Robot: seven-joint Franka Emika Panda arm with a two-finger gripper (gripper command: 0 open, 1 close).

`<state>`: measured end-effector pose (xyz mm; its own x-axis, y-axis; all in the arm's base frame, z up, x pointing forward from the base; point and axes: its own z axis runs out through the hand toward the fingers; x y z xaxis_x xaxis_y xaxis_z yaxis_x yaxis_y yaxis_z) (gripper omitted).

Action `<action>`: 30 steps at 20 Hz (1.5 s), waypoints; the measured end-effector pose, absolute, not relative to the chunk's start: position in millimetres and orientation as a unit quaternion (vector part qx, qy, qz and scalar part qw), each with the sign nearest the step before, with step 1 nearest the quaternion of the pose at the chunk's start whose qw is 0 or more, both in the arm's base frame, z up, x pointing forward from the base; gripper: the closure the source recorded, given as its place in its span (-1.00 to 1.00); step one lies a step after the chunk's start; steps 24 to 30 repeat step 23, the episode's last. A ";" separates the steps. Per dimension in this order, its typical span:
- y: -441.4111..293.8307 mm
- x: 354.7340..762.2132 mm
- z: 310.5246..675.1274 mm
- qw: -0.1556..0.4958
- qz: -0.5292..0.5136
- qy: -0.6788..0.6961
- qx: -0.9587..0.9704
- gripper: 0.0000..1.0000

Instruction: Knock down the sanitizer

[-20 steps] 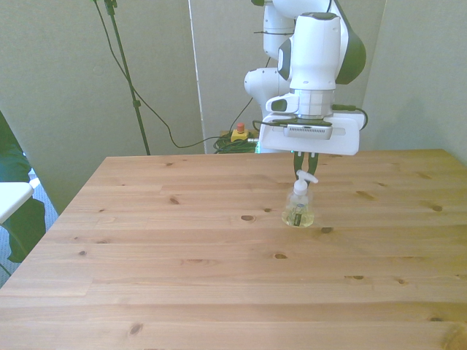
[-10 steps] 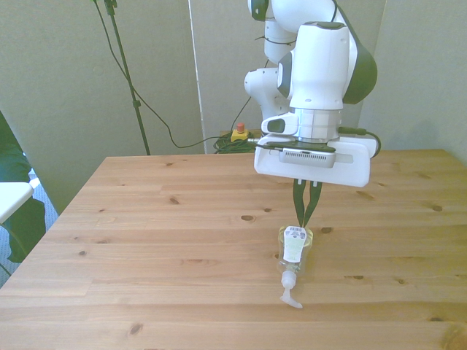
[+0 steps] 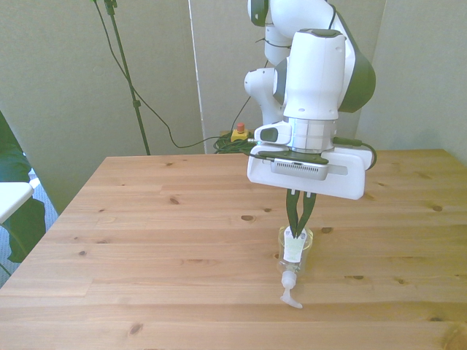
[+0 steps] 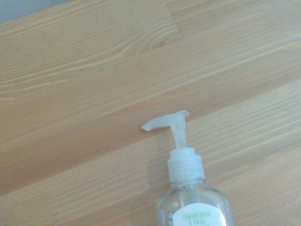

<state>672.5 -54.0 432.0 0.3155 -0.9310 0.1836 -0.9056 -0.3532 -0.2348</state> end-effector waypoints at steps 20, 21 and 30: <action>-10.0 575.1 420.4 0.032 -0.093 0.530 -0.842 -1.00; -7.0 569.1 418.9 0.031 -0.091 0.528 -0.844 -1.00; -2.0 558.5 415.9 0.030 -0.087 0.524 -0.846 -1.00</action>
